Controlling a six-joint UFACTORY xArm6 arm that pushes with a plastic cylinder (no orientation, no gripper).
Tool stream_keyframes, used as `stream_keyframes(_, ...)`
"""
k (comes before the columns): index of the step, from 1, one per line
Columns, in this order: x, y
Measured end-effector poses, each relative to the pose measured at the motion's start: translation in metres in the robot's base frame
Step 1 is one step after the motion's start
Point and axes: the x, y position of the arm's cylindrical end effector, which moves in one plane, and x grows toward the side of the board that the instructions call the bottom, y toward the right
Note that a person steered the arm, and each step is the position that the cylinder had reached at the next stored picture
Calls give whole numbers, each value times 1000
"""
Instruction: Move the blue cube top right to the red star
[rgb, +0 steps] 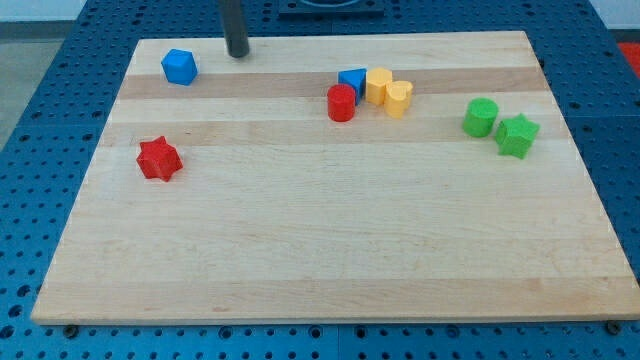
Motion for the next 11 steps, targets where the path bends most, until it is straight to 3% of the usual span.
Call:
stream_keyframes(2,0,-88)
stream_keyframes(3,1,-104)
stream_keyframes(8,33,-51)
stream_keyframes(11,109,-24)
